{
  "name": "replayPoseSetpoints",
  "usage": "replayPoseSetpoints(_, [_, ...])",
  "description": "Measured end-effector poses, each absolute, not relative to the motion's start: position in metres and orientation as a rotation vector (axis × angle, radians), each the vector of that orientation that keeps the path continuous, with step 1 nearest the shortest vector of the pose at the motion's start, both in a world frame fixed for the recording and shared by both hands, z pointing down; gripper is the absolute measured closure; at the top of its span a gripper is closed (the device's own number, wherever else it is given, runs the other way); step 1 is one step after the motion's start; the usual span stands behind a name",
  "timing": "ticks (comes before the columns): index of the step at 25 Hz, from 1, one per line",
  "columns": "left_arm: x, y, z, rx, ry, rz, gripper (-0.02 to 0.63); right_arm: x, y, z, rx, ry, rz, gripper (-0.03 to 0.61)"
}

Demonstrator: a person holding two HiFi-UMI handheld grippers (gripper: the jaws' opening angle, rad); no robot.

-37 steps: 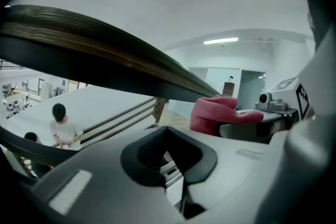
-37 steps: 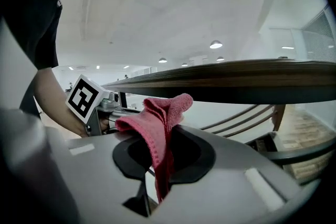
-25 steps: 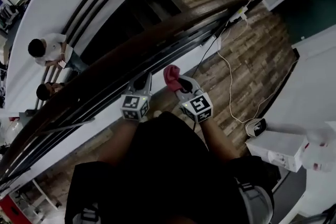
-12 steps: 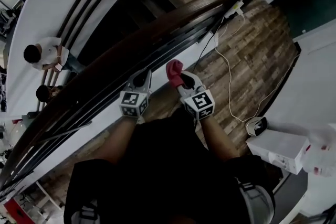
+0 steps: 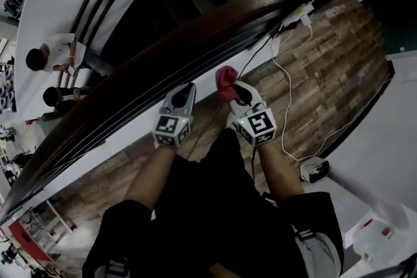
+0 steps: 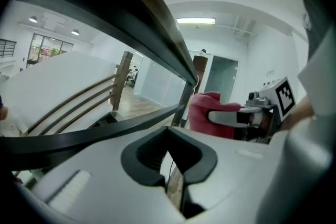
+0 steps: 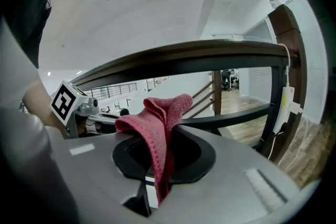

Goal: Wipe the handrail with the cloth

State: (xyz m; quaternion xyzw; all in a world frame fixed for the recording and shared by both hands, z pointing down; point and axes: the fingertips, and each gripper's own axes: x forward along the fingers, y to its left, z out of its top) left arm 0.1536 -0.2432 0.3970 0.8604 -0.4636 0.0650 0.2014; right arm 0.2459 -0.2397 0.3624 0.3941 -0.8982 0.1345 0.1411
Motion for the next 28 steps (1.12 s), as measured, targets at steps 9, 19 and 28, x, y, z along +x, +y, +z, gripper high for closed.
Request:
replayPoseSetpoints(9, [0.234, -0.306, 0.439, 2.404, -1.163, 0.271, 0.615, 0.319, -0.316, 0.426, 1.347, -2.561, 0.44, 0.532])
replayPoseSetpoints(19, [0.306, -0.368, 0.478, 2.347, -1.174, 0.308, 0.615, 0.401, -0.434, 0.463, 1.478, -2.503, 0.396, 0.532])
replayPoseSetpoints(28, [0.343, -0.388, 0.497, 2.35, -1.117, 0.394, 0.615, 0.423, -0.503, 0.487, 1.541, -2.224, 0.093, 0.534])
